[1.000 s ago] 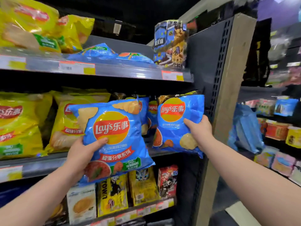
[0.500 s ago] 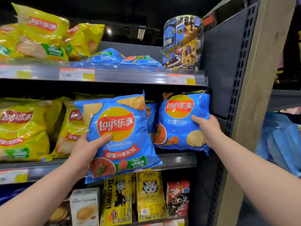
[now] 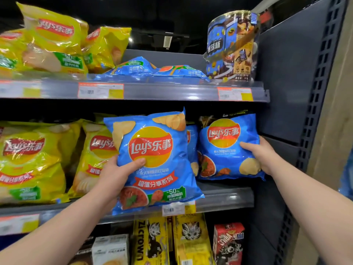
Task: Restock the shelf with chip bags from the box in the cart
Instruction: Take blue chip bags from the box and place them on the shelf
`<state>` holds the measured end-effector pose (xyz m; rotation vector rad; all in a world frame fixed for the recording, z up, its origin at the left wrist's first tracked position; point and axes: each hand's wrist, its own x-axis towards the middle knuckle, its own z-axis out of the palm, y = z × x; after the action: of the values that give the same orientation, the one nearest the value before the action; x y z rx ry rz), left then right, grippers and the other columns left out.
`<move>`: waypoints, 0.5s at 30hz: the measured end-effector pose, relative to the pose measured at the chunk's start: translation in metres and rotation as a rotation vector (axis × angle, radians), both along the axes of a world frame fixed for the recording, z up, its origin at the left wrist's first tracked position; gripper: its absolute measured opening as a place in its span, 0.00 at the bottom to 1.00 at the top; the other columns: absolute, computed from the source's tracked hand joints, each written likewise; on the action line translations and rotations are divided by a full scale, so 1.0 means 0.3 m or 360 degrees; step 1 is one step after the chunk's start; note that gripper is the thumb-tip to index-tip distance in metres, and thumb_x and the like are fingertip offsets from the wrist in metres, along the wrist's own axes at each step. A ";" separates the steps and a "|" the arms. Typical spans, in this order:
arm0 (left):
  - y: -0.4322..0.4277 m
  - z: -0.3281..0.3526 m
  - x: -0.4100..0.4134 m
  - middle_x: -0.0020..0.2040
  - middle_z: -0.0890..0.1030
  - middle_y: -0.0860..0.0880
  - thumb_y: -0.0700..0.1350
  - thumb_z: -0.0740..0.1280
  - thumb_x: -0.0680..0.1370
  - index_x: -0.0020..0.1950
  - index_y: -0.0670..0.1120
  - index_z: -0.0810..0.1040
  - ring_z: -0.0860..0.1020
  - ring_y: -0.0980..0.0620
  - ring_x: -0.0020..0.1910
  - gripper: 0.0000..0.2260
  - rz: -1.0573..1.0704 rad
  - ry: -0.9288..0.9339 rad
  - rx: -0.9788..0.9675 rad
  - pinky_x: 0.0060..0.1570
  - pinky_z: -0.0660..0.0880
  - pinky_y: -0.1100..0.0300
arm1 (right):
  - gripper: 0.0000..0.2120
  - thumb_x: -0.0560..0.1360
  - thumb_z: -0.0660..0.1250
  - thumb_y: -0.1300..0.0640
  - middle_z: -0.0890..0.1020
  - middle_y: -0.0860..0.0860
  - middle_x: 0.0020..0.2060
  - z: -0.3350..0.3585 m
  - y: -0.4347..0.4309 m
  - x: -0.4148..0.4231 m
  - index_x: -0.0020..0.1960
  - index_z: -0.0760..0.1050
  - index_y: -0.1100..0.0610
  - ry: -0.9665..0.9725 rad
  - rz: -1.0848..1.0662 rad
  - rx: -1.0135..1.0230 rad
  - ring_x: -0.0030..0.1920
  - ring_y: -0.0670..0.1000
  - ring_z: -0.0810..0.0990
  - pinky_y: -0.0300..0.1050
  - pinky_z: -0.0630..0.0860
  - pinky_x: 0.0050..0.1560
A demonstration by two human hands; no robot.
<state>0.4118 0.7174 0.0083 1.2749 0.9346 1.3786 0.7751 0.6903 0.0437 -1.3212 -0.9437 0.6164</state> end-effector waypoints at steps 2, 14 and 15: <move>0.007 -0.006 0.012 0.49 0.85 0.45 0.46 0.76 0.67 0.57 0.46 0.78 0.84 0.44 0.45 0.19 0.0006 -0.0014 0.0002 0.41 0.80 0.52 | 0.18 0.74 0.68 0.64 0.82 0.58 0.52 -0.008 0.027 0.011 0.63 0.72 0.59 -0.0011 0.0032 -0.0091 0.44 0.54 0.81 0.48 0.78 0.44; 0.025 0.006 0.115 0.49 0.85 0.46 0.48 0.76 0.66 0.59 0.47 0.77 0.84 0.43 0.45 0.23 0.0064 -0.0032 -0.0042 0.41 0.79 0.52 | 0.37 0.68 0.75 0.53 0.72 0.60 0.65 0.009 0.085 -0.016 0.68 0.60 0.63 -0.0931 -0.0504 -0.0444 0.63 0.63 0.74 0.53 0.72 0.56; 0.026 0.009 0.120 0.50 0.85 0.45 0.47 0.75 0.67 0.59 0.47 0.76 0.84 0.43 0.45 0.22 0.0069 -0.0038 -0.0040 0.41 0.79 0.52 | 0.40 0.69 0.75 0.54 0.68 0.59 0.69 0.008 0.079 -0.021 0.72 0.56 0.61 -0.0946 -0.0518 -0.0430 0.65 0.63 0.72 0.54 0.72 0.59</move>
<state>0.4480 0.7253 0.0111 1.2236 0.9651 1.4083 0.7688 0.7140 0.0461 -1.9108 -1.1057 0.0892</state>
